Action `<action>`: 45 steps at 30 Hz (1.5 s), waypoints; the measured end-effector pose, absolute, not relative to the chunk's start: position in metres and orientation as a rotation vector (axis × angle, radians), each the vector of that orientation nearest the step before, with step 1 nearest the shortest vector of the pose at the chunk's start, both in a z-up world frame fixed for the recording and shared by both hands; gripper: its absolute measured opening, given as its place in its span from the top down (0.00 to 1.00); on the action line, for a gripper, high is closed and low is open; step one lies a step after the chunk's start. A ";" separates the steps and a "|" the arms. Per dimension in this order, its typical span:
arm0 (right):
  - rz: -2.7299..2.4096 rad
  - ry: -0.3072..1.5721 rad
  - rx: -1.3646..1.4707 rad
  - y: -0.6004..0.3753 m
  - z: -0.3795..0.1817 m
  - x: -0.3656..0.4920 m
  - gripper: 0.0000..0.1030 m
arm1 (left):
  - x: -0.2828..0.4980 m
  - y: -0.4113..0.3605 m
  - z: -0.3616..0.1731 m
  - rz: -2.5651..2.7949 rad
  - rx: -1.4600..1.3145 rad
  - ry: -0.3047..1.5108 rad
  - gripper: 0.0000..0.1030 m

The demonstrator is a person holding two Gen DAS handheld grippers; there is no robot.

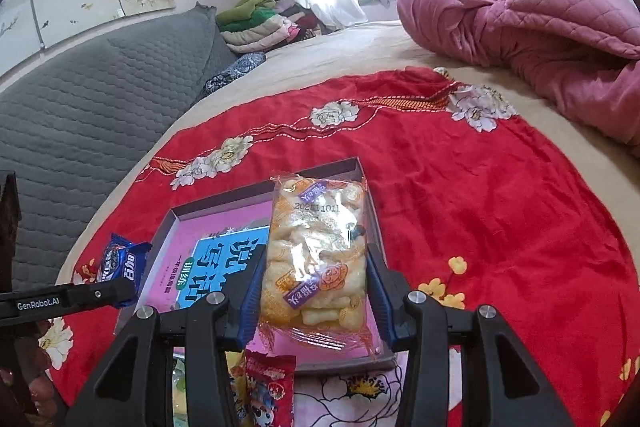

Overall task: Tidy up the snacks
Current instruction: 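Lift both packets and carry them over the pink workbook in the box, then lower both packets into the box and open both tools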

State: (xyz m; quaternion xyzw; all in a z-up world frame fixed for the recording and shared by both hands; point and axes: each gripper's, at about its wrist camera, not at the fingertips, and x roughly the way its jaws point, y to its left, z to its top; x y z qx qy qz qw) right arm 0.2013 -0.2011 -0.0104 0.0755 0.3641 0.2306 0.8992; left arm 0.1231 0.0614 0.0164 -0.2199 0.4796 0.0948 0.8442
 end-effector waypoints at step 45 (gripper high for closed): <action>0.472 0.953 0.089 -0.185 -0.047 0.215 0.55 | 0.145 0.074 -0.047 0.166 -0.523 1.168 0.52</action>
